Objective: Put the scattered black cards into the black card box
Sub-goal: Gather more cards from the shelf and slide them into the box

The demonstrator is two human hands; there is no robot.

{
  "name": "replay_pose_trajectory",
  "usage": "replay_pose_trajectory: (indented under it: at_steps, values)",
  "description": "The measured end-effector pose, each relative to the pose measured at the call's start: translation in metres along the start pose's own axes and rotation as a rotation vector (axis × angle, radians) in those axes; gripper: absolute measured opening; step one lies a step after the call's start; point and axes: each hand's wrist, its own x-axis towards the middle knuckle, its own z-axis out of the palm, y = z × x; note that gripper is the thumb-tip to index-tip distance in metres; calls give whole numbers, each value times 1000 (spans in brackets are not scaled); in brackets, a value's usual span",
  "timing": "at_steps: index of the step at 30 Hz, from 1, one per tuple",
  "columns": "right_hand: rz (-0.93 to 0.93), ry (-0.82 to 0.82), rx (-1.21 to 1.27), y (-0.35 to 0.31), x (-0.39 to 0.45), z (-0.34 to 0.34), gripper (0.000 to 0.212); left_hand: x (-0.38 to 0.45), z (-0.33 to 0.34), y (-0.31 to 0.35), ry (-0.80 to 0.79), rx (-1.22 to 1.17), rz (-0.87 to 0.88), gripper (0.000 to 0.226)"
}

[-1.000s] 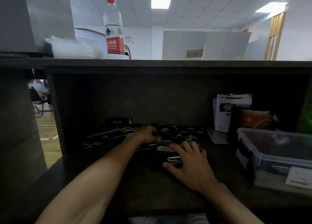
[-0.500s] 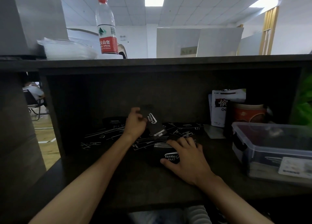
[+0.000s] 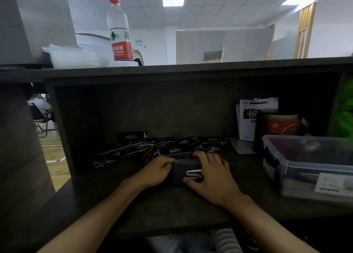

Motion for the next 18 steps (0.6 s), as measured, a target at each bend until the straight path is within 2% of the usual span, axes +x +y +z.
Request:
replay_pose_trajectory:
  at_steps: [1, 3, 5, 7, 10, 12, 16, 18]
  values:
    - [-5, 7, -6, 0, 0, 0, 75, 2, -2, -2, 31, 43, 1, 39]
    - [-21, 5, -44, 1, 0, 0, 78, 13, -9, -4, 207, 134, -6, 39]
    - [-27, -4, -77, 2, 1, -1, 78, 31, -18, -3, 374, 251, -37, 29]
    - [-33, -5, -71, 2, 1, -2, 76, 50, -23, -3, 342, 389, -135, 25]
    - [-43, -5, -57, 3, 1, -2, 75, 71, -26, -6, 126, 515, -338, 51]
    - [-51, 0, -50, 3, 1, -2, 74, 78, -26, -11, 59, 540, -387, 57]
    - [-49, -1, -42, 2, 1, -1, 73, 83, -25, -14, 162, 620, -379, 63]
    - [-49, -11, -47, 2, 2, -1, 73, 81, -27, -13, 211, 577, -376, 62]
